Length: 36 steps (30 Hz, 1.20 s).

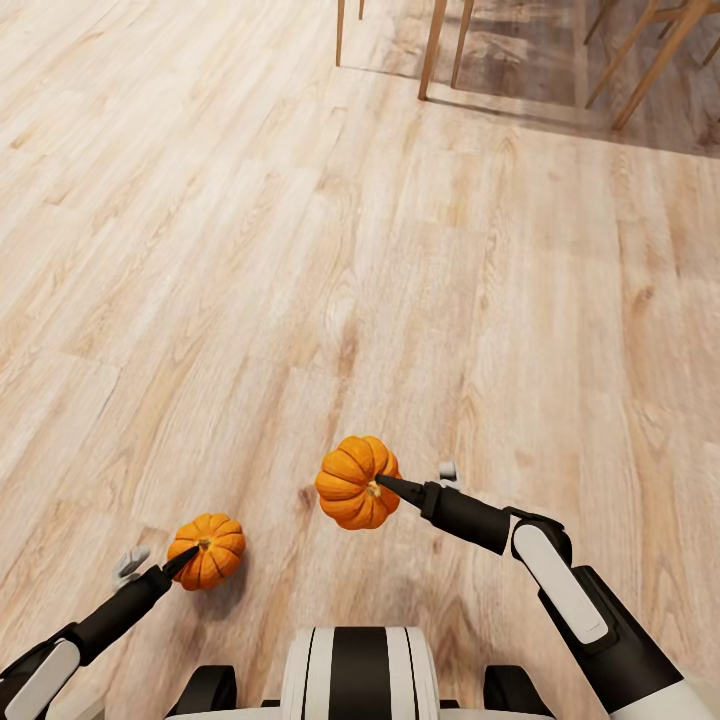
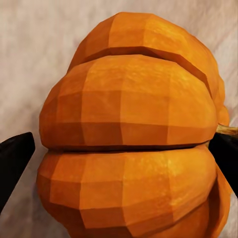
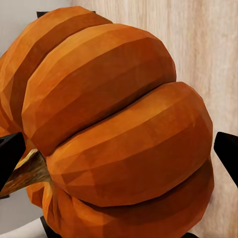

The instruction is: Place each of the two pumpkins and all three candles from the living room inside a cabinet in the living room (use any cabinet), then make sure every cabinet is closed, and position the cauldron so it is next to a table in the living room.

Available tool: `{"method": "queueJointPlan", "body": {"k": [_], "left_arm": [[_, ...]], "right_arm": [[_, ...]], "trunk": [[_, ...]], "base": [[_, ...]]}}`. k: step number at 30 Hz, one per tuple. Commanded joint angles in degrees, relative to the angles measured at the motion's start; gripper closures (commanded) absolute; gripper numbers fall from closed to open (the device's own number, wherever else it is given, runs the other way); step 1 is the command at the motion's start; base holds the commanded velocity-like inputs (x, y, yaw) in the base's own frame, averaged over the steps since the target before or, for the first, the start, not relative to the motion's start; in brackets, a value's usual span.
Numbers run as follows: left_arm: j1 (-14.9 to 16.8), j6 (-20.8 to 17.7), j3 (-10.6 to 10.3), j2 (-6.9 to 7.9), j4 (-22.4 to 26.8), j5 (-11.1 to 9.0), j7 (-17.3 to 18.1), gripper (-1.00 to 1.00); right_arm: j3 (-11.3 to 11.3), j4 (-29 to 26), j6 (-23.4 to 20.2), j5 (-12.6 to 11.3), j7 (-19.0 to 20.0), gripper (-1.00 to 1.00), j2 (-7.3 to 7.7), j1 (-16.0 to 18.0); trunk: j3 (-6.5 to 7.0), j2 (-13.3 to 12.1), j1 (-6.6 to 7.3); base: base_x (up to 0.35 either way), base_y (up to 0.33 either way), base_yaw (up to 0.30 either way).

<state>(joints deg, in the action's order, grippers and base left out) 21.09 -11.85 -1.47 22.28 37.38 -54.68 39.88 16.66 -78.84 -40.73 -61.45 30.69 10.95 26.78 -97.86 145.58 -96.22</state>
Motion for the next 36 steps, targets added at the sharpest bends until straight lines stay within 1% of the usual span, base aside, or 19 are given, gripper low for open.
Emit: {"method": "queueJointPlan", "body": {"k": [1,16,27,31,32,36], "left_arm": [[0.0,-0.4,-0.1,0.05,0.0,-0.6,0.1,1.0],[0.0,-0.5,-0.1,0.05,0.0,-0.7,0.3,1.0],[0.0,-0.5,-0.1,0.09,0.1,-0.7,1.0,1.0],[-0.1,-0.6,-0.1,0.47,0.8,-0.9,1.2,1.0],[-0.1,-0.6,-0.1,0.59,1.6,-0.9,1.5,1.0],[-0.4,-1.5,-0.1,0.89,6.7,-0.9,4.6,1.0]], "right_arm": [[0.0,0.0,-0.3,-0.3,0.0,1.0,0.03,0.0],[0.0,0.0,-0.3,-0.3,0.0,1.0,0.03,0.0],[0.0,0.0,-0.3,-0.3,0.0,1.0,0.12,0.0],[0.0,0.2,-0.2,-0.3,0.0,1.0,0.06,0.0],[0.0,0.2,-0.2,-0.3,0.0,1.0,0.05,0.0],[0.0,0.3,-0.2,-0.3,-0.1,1.0,0.09,0.0]], "trunk": [[-0.03,0.0,0.01],[-0.03,0.0,0.01],[2.41,-0.1,0.29],[3.3,-0.2,0.39],[3.52,-0.2,0.42],[3.52,-0.2,0.42]], "base": [[0.0,0.0,0.0],[0.0,0.0,0.0],[0.0,0.0,0.0],[0.0,0.0,0.0],[0.0,0.0,0.0],[0.0,0.0,0.0]]}}
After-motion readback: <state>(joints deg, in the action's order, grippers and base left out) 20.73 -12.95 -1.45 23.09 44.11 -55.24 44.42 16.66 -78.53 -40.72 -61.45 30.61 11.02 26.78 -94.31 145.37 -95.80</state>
